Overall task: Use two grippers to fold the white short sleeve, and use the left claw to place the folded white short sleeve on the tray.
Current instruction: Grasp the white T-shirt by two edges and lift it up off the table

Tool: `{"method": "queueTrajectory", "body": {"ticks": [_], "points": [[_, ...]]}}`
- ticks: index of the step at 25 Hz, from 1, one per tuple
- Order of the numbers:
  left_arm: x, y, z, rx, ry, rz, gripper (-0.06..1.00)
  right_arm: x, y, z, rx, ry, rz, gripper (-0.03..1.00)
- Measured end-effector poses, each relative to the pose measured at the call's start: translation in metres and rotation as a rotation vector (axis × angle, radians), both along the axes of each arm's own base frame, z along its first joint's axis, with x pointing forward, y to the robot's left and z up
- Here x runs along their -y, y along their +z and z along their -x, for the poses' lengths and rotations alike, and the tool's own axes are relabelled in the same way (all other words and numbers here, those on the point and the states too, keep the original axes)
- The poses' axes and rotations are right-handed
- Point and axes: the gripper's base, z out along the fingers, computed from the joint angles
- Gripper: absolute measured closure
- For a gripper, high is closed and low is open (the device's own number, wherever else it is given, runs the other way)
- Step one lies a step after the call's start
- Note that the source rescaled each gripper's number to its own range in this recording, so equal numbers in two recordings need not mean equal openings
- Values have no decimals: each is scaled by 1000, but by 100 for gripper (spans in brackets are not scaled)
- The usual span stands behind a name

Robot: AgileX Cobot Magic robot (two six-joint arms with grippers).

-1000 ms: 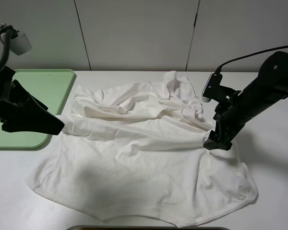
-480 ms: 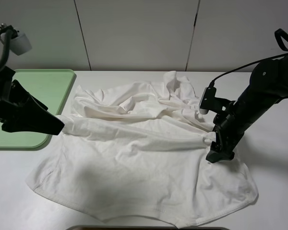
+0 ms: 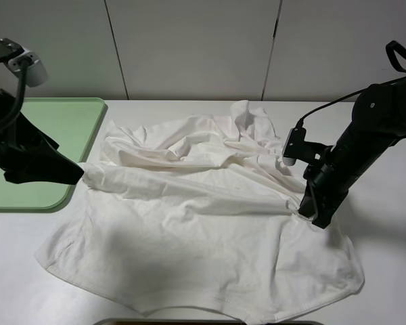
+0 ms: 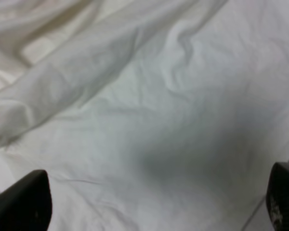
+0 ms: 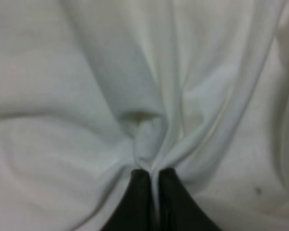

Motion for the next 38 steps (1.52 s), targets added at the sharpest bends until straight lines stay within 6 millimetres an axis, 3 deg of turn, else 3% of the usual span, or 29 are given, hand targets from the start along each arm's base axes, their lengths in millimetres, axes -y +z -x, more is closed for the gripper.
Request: {"method": "queueTrajectory", "body": {"ticks": [1, 8, 11, 14, 15, 18, 21, 28, 35, 37, 38], "points": [[0, 0, 0, 5, 2, -1, 7, 1, 0, 0, 0, -6, 5, 97], [-2, 2, -6, 81, 14, -23, 7, 1, 5, -6, 24, -11, 20, 97], [-2, 2, -7, 83, 14, -24, 7, 1, 18, -11, 74, -8, 19, 89], [-2, 2, -7, 83, 14, -24, 7, 1, 29, -11, 113, -2, 17, 69], [-2, 2, -7, 84, 13, -25, 7, 2, 32, -11, 126, 3, 19, 51], [-2, 2, -7, 84, 13, -25, 7, 2, 36, -11, 139, 6, 20, 20], [-2, 2, -7, 84, 13, -25, 7, 2, 36, -11, 141, 8, 22, 8], [-3, 2, -7, 92, 15, -27, 7, 2, 29, -13, 134, 7, 27, 5], [-3, 2, -7, 92, 14, -28, 8, 2, 5, -14, 60, 14, 47, 5], [-3, 2, -8, 100, 11, -32, 8, 2, 3, -14, 62, 13, 48, 13], [-3, 3, -8, 107, 15, -33, 8, 2, 2, -15, 64, 13, 49, 22]]}}
